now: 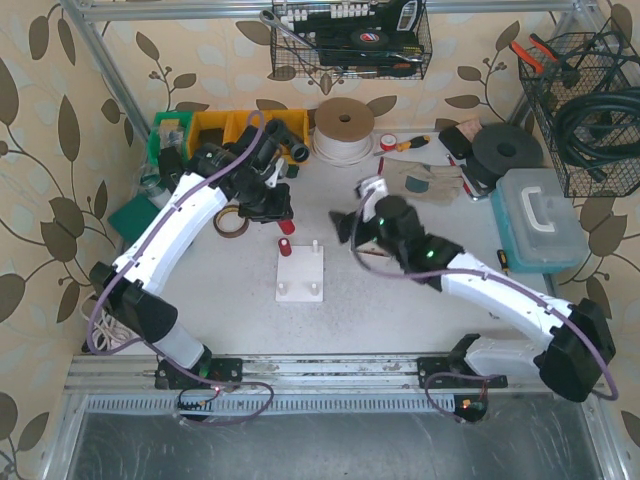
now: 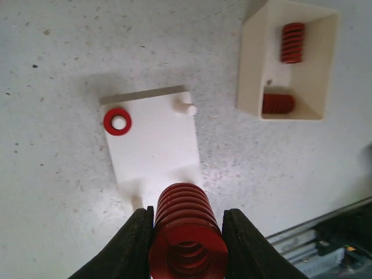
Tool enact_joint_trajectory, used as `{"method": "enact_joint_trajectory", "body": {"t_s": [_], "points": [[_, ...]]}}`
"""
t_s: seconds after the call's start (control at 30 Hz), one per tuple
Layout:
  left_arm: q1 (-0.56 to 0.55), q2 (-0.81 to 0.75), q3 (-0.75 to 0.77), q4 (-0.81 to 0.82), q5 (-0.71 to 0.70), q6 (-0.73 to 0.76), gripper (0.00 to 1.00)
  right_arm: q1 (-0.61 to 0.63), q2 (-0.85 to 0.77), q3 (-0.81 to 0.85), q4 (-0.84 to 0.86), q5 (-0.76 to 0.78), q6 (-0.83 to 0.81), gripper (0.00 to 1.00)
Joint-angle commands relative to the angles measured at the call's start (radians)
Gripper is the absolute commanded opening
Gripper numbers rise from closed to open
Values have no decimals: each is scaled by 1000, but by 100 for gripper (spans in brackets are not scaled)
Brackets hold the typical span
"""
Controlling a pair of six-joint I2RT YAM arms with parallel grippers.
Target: Install the large spring
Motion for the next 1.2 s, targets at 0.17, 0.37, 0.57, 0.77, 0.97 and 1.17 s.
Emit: {"method": "enact_joint_trajectory", "body": {"t_s": [0.17, 0.37, 0.57, 0.77, 0.97, 1.17], "points": [[-31, 37, -57, 94, -86, 55, 0, -208, 37, 145, -383, 1, 354, 99], [-66, 81, -96, 219, -82, 52, 0, -340, 66, 61, -227, -392, 368, 94], [-90, 199, -19, 184, -131, 70, 0, -384, 88, 32, -168, -495, 393, 93], [-117, 300, 67, 136, -161, 64, 0, -385, 66, 11, -159, -463, 399, 93], [-136, 309, 30, 189, -169, 39, 0, -386, 68, 7, -155, -455, 401, 93], [-146, 304, -16, 239, -171, 23, 0, -387, 61, 0, -151, -449, 404, 93]]}}
